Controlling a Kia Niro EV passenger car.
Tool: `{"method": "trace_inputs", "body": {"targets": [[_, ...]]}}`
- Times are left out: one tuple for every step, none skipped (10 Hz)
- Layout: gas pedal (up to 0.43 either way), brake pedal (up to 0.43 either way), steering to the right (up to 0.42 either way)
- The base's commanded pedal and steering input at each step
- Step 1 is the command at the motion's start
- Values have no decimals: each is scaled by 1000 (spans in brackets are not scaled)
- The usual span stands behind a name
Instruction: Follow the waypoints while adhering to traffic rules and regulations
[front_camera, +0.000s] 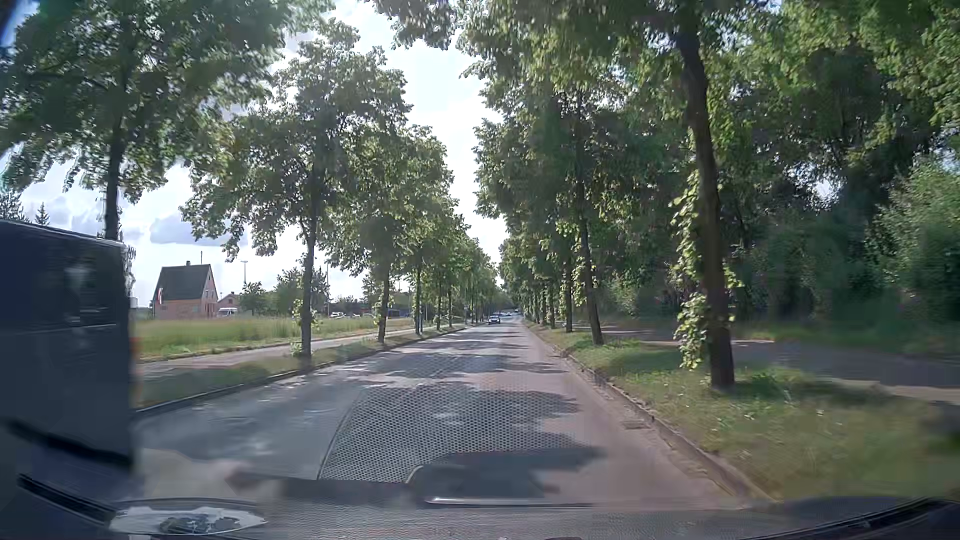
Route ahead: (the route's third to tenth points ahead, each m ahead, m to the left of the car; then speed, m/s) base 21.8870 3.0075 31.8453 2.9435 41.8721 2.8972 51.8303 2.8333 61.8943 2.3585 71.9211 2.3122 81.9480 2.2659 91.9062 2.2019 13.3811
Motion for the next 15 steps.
{"method": "trace_inputs", "body": {"targets": [[0, 12, 1], [0, 12, -1], [0, 18, -2], [0, 12, -3], [0, 12, -3], [0, 12, -3], [0, 18, -2], [0, 12, -1], [0, 12, 0], [0, 12, 1], [0, 12, 1], [0, 18, 1], [0, 12, 1], [0, 12, 0], [0, 12, 1]]}}
